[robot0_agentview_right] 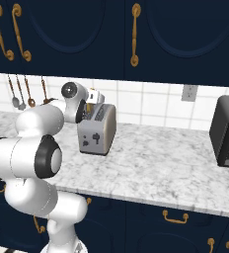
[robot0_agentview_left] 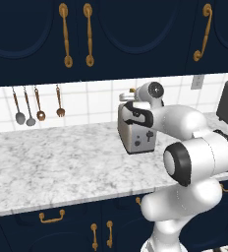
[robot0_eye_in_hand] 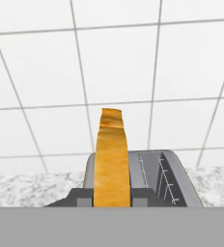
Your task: Start the toaster. Once the lever pops up, take the bread to the plate on the dining counter.
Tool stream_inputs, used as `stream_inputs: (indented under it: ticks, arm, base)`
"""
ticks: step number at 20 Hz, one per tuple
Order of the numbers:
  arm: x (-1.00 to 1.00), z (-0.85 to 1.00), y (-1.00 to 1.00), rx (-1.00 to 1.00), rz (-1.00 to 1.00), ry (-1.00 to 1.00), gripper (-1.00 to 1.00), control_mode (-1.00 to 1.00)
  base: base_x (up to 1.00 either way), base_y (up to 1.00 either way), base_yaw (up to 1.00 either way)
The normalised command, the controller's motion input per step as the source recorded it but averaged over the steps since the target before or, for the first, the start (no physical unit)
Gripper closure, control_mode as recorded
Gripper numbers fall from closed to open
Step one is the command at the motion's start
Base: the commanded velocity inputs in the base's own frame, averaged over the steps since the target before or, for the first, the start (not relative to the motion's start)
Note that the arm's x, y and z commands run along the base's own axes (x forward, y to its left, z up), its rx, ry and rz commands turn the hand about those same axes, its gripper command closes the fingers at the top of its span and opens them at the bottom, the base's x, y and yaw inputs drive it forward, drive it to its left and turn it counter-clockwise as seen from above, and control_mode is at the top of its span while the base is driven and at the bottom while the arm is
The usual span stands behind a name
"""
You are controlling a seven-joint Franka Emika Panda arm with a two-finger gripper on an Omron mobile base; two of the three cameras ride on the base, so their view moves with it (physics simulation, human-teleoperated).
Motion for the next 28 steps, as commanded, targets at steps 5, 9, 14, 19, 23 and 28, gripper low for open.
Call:
stream_inputs:
  ticks: [5,9,14,19,23,28]
  arm:
    - [-0.01,0.14,0.00,0.00,0.00,0.00,1.00,-1.00]
    - [-0.08,0.08,0.00,0.00,0.00,0.00,1.00,-1.00]
    - [-0.09,0.02,0.00,0.00,0.00,0.00,1.00,-1.00]
    - [-0.06,0.00,0.00,0.00,0.00,0.00,1.00,-1.00]
    - [-0.07,0.00,0.00,0.00,0.00,0.00,1.00,-1.00]
    - [-0.16,0.00,0.00,0.00,0.00,0.00,1.00,-1.00]
  base:
    - [0.00,0.00,0.00]
    - [0.00,0.00,0.00]
    - [0.00,0.00,0.00]
    - [0.00,0.00,0.00]
    - [0.00,0.00,0.00]
    - [0.00,0.00,0.00]
